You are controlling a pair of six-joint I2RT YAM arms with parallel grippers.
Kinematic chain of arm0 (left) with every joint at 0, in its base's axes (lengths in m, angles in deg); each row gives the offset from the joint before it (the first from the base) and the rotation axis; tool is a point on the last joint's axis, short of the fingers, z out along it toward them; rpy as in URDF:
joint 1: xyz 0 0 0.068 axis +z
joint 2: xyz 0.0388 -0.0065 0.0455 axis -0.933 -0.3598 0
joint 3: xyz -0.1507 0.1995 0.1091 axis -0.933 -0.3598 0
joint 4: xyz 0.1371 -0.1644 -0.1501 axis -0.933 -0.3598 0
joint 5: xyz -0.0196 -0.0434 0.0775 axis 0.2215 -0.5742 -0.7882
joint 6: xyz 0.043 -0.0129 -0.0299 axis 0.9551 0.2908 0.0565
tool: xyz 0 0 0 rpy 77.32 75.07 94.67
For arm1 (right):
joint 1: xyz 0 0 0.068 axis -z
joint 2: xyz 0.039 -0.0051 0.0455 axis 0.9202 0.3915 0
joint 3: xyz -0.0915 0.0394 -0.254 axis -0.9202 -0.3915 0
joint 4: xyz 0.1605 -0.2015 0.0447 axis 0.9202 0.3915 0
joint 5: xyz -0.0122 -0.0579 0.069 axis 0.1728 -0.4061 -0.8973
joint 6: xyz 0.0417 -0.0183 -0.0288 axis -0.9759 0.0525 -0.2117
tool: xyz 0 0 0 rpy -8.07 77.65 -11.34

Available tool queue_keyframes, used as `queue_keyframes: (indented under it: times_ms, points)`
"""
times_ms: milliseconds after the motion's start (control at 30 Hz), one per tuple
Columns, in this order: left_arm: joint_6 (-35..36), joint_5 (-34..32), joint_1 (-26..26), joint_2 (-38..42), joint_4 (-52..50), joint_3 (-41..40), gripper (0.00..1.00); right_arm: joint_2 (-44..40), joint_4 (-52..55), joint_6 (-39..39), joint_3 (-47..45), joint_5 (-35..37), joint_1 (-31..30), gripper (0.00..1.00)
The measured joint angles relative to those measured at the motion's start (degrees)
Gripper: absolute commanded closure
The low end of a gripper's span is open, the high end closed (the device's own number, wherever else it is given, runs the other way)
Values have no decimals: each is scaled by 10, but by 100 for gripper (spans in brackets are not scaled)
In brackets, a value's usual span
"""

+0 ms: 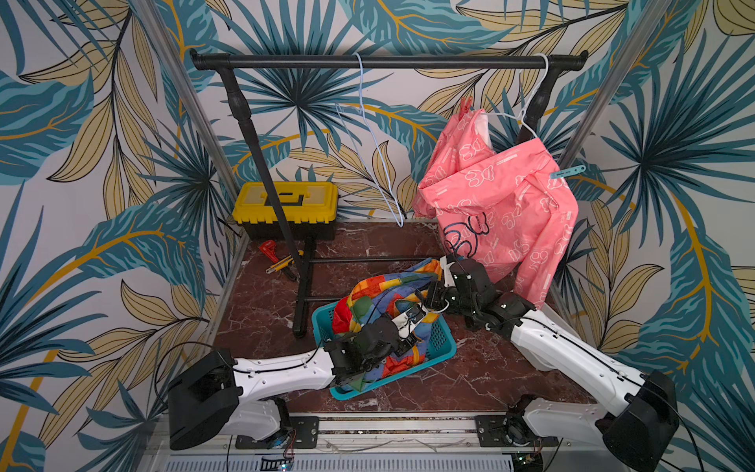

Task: Remove the clothespins securing jackets to the hanger
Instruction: Remove the clothespin from the hanger.

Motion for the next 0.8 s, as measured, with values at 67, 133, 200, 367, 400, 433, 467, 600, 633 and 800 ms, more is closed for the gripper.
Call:
queue_keyframes:
  times_ms: [67, 133, 200, 367, 400, 433, 467, 600, 633, 800]
  points:
    - [0, 12, 4, -7, 2, 1, 100, 2, -9, -14, 0, -4, 0, 100]
    - [-3, 14, 5, -14, 2, 1, 85, 5, -17, -22, 5, -10, -4, 100]
    - [-5, 17, 9, -12, 5, 1, 59, 12, -17, -24, 11, -15, -3, 100]
    - [-19, 7, 14, 27, 15, -4, 31, 45, -5, -28, 38, -16, -5, 100]
    - [-21, 5, 14, 43, 18, -8, 28, 51, 0, -30, 45, -15, -5, 100]
    - [-21, 4, 14, 59, 19, -12, 26, 56, 5, -33, 52, -15, -5, 100]
    - [-21, 4, 15, 79, 20, -18, 26, 62, 11, -35, 61, -14, -5, 100]
    - [-38, 8, 9, 153, 6, -42, 26, 79, 29, -45, 90, -7, -7, 100]
    - [-44, 7, 3, 174, -8, -48, 26, 83, 36, -48, 98, -5, -7, 100]
    - [-69, -7, -57, 237, -101, -57, 32, 110, 60, -63, 146, -1, -7, 100]
